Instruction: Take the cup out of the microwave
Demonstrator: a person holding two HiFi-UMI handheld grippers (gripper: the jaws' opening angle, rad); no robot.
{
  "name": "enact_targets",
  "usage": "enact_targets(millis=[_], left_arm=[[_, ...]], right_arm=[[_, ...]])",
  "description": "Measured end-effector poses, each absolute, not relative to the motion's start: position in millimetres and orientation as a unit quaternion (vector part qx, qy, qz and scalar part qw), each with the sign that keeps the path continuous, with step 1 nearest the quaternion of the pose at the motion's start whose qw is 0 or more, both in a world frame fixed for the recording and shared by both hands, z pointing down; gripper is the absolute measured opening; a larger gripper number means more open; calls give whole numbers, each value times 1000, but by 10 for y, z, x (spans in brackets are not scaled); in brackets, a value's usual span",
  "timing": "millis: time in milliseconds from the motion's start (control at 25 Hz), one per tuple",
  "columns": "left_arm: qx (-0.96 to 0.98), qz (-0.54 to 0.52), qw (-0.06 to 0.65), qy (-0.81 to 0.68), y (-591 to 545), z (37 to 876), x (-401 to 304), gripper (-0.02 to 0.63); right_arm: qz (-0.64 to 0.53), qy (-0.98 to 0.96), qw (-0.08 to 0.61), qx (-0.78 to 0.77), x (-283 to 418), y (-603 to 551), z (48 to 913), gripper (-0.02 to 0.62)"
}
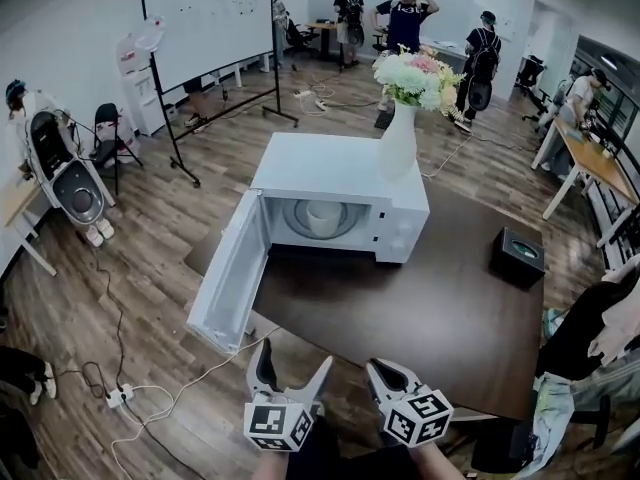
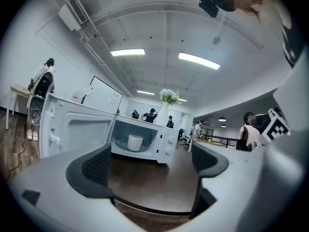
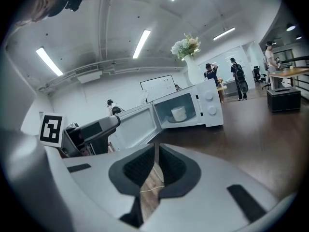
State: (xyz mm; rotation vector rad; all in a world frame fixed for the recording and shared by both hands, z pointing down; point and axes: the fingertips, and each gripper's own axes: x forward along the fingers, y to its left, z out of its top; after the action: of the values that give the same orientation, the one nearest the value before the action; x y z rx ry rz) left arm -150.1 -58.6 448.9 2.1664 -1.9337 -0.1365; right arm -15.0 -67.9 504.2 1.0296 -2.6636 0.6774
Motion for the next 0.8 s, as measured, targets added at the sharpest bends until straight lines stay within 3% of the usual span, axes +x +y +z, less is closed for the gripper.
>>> enact_targets(millis=[800], left_arm=[[810,-32,122,-573,-1680,4614,-1900,497]], right_arm=[[243,-858,67,448,-556,-1516,5064,-3]])
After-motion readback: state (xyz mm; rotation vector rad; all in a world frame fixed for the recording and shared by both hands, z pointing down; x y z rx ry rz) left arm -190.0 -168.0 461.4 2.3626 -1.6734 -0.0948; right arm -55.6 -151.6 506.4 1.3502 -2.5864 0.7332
